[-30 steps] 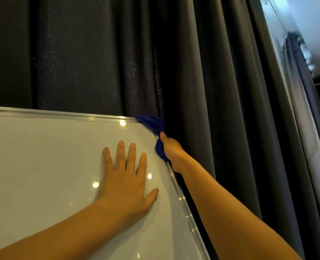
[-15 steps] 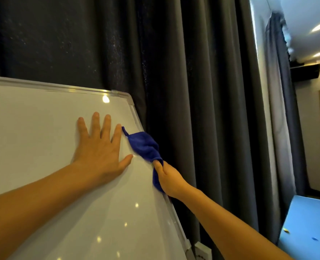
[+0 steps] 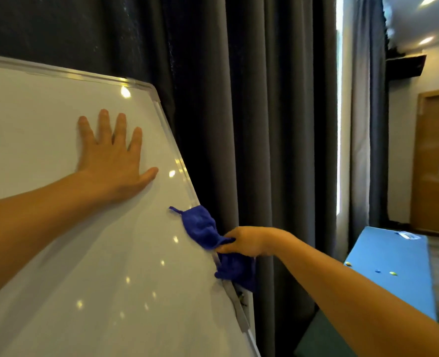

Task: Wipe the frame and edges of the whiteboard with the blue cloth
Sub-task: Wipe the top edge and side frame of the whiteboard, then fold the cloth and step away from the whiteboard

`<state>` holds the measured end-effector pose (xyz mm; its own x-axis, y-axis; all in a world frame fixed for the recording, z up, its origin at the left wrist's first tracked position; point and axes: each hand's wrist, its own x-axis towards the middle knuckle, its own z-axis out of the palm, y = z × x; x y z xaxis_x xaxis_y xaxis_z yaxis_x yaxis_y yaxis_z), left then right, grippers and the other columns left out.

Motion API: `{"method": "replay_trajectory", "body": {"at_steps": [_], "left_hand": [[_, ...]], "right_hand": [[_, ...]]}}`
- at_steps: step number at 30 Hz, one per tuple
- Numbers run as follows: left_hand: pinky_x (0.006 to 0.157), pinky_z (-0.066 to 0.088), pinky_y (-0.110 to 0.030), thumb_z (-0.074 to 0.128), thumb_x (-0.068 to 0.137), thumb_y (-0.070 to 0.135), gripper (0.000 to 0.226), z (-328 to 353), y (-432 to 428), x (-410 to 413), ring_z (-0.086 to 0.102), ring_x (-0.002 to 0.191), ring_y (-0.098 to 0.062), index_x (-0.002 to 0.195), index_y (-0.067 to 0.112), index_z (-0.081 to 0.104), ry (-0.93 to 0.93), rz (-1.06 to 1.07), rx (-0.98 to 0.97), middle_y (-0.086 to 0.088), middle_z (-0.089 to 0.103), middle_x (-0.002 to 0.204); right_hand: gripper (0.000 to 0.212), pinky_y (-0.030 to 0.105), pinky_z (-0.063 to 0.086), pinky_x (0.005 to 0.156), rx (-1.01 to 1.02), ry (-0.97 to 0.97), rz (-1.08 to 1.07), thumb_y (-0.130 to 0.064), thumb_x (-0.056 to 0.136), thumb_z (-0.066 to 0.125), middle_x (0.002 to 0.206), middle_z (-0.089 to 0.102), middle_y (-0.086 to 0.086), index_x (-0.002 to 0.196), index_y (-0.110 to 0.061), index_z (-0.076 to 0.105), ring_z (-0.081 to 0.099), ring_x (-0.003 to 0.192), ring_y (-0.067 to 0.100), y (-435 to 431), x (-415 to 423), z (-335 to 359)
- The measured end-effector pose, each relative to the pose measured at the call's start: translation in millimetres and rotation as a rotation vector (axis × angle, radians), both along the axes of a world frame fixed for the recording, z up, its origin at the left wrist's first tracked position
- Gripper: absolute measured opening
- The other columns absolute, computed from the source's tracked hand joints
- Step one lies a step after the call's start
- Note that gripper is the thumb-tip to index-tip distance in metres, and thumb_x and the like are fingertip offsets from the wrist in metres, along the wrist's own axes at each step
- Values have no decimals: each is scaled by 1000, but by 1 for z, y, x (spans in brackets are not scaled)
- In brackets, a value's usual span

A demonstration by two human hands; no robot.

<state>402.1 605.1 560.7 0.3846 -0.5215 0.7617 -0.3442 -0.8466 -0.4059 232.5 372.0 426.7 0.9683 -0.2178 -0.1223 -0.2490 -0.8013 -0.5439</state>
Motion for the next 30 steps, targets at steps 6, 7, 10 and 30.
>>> {"method": "replay_trajectory", "body": {"at_steps": [6,7,10,30], "left_hand": [[113,2,-64,-7,75,80,95,-12,-6,-52,2,146,-43,148,30,28,305,-146,107,-10,13,162],[113,12,-59,-1,79,79,88,-20,-9,-67,18,145,-39,140,33,43,400,-234,122,-8,31,156],[83,47,-35,24,86,73,66,-41,-1,-113,64,99,-25,101,25,67,976,-585,-18,-4,70,101],[78,61,-41,75,76,48,45,-249,135,-275,70,95,-20,116,31,63,1858,-860,-824,4,74,106]], "right_hand": [[25,26,56,73,-308,-67,225,-43,88,65,92,69,-10,108,-29,69,65,85,10,29,-30,66],[22,26,56,74,-250,-214,217,-38,90,64,95,69,-8,109,-29,69,65,87,10,38,-35,72],[24,28,56,83,-100,-523,205,-24,95,58,102,71,-2,117,-29,67,65,94,14,61,-48,74],[51,44,54,89,1453,-357,-231,-28,77,74,120,68,13,123,-12,62,67,104,29,226,-202,-116]]}}
